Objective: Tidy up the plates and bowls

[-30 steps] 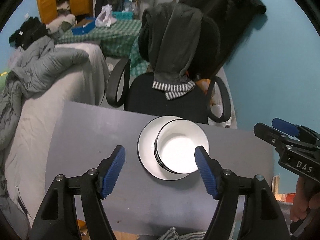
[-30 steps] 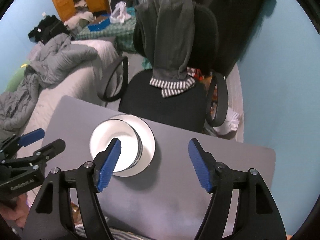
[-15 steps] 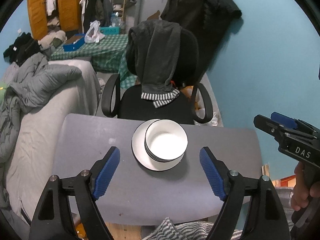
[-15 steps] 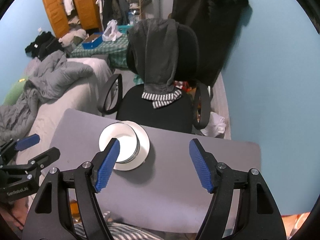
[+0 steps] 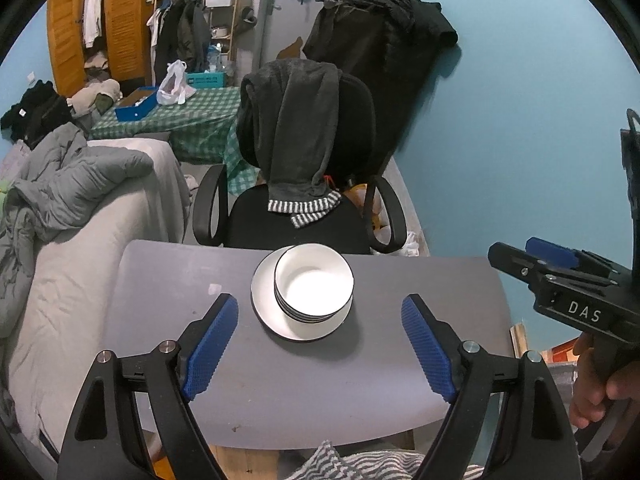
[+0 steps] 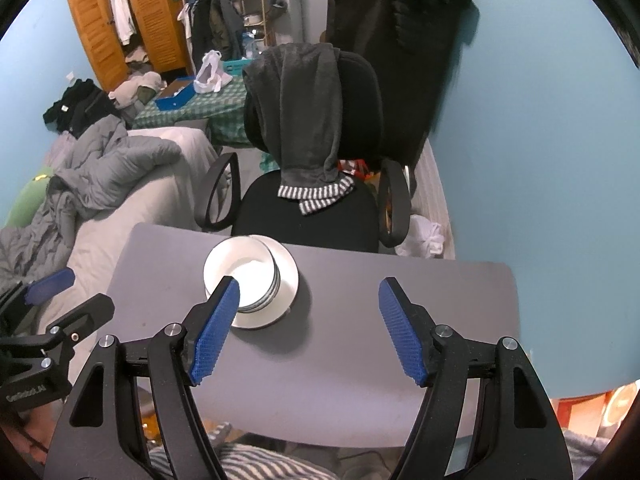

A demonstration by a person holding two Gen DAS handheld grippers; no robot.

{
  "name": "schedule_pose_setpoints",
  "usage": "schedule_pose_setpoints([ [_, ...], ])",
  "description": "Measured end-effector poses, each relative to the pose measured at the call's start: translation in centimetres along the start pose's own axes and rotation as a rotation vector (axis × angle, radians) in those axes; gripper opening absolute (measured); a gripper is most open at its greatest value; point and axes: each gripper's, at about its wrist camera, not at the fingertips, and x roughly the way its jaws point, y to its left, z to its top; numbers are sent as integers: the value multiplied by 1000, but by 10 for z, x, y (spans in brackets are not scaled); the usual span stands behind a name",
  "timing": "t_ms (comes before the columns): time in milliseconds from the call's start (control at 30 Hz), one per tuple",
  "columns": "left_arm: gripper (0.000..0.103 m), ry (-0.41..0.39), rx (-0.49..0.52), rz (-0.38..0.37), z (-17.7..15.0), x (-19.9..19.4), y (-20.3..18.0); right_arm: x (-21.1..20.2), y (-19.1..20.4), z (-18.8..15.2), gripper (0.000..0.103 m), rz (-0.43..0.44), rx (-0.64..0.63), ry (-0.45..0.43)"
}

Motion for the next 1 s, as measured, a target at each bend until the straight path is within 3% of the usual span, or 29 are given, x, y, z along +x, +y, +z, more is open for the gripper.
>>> schedule_pose_setpoints([
  [1000, 85, -54, -20, 15, 1, -13, 12, 2, 13, -5, 71, 9, -7, 14],
])
